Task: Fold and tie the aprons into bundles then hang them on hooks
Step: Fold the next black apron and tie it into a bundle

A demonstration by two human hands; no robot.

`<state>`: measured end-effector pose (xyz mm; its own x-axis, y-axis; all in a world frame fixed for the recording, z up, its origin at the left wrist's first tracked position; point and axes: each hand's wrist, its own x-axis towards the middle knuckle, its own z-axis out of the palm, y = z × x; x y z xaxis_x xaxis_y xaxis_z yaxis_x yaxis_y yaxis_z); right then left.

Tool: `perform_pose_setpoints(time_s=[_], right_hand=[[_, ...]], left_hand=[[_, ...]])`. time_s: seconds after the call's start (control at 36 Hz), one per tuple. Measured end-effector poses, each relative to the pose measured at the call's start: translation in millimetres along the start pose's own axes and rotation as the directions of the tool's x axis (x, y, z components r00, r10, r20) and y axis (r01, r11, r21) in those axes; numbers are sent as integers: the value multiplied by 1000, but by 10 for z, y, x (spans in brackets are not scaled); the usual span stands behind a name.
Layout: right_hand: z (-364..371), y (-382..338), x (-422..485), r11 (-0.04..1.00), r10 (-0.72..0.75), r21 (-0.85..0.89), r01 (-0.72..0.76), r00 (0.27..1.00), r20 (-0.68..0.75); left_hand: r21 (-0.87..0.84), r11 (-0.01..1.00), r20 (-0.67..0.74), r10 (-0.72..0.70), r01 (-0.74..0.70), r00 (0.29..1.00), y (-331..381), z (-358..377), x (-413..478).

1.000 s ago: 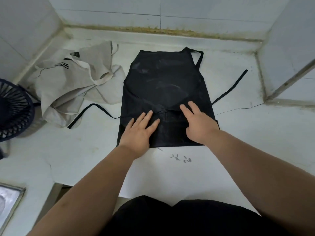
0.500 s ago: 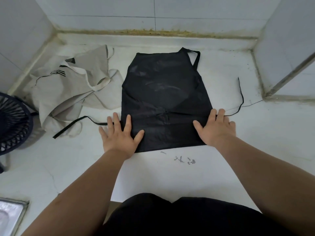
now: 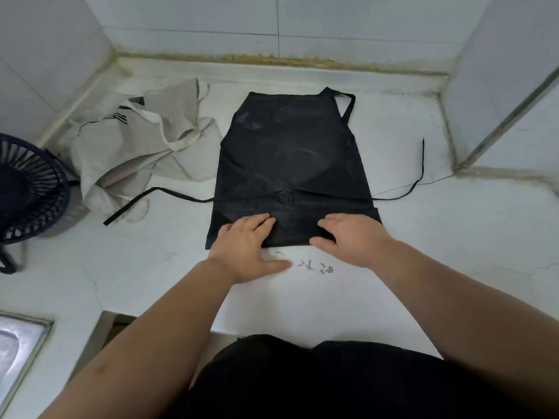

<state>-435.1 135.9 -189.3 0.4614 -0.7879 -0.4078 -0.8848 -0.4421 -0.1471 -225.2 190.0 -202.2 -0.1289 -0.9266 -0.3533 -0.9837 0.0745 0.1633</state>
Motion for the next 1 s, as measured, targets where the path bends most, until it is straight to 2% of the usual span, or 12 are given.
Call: perform_pose_setpoints(time_s=[0.11,0.19,0.36,0.5,0.56,0.61,0.69,0.78,0.89,1.0], right_hand=[[-32,21,-16,1000,-19,15,19,1000,-23],[-39,29,-32,995,-75,-57,78,995,65],[-23,-23,37,975,-38,-213,54,996,79],[-44,-68,95,970,7,-243,16,996,93],[-91,-47,112,983,42,-185,-23,994,98],[-185,-22,122,991,81,-112,-70,993,89],[-351,44,158,991,113,-79,-107,991,75],[-484,129,206,989,133,-75,-128,989,70],[-614,269,300,984,180,-20,-179,982,54],[-631,456,391,932,267,253,-259,964,4]], left_hand=[[33,999,-5,-8,8,1000,18,-42,46],[159,987,34,25,-30,999,18,-91,88],[310,945,122,67,-102,990,37,-174,125],[325,943,71,50,-71,996,21,-181,159],[229,972,16,43,-46,999,-8,-197,185],[34,999,-17,-4,5,1000,-64,-268,201],[-207,974,19,-85,88,996,-196,-420,218],[-411,897,47,-157,163,986,-388,-550,225],[-562,803,27,-222,199,975,-621,-613,271],[-775,592,27,-317,220,948,-776,-573,283]])
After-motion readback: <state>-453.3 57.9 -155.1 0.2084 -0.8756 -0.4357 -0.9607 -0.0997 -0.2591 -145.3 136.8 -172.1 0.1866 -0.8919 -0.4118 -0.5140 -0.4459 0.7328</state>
